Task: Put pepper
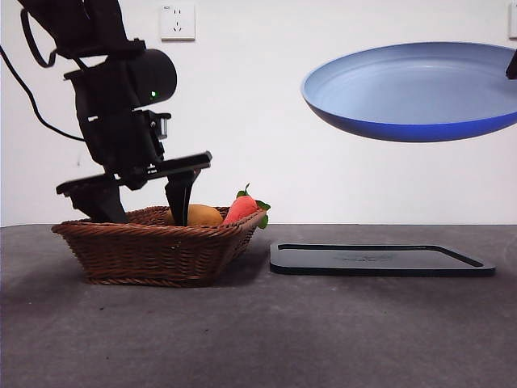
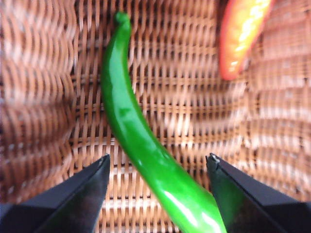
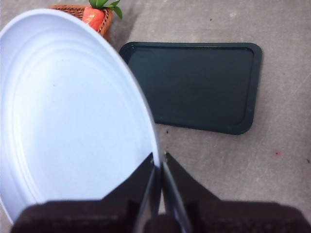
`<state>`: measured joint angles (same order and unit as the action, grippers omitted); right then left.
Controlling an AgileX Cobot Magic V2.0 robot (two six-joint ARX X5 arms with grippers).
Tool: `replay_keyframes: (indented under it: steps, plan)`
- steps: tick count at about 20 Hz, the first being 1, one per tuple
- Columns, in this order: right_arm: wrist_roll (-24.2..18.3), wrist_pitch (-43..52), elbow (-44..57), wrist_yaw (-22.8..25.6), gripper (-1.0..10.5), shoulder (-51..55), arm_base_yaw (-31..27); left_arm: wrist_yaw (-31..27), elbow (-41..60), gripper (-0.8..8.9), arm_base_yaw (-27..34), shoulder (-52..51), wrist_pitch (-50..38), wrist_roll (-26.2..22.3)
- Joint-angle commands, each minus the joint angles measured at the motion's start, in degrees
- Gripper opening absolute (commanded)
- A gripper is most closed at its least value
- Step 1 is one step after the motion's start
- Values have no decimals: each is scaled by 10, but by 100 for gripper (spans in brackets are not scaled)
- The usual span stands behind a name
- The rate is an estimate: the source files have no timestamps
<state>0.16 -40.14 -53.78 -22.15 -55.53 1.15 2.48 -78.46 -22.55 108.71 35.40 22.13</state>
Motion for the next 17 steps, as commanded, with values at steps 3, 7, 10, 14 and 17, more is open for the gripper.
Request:
replay_keyframes:
  steps: [3,7,10,14,17]
  plan:
    - [-2,8,-10,-5,6,-3,1,-13,-13,335,-11,18,-17,13]
    - [-2,8,-10,-5,5,-3,1,-21,-12,224,-11,18,-7,21]
    - [-2,8,-10,-5,5,-3,1,-21,-12,166,-11,18,-5,21]
    - [-2,8,-10,-5,5,-3,1,-21,-12,108,-11,18,-7,21]
    - [-2,8,-10,-5,5,-3,1,-20,-13,82,-10,16,-6,22]
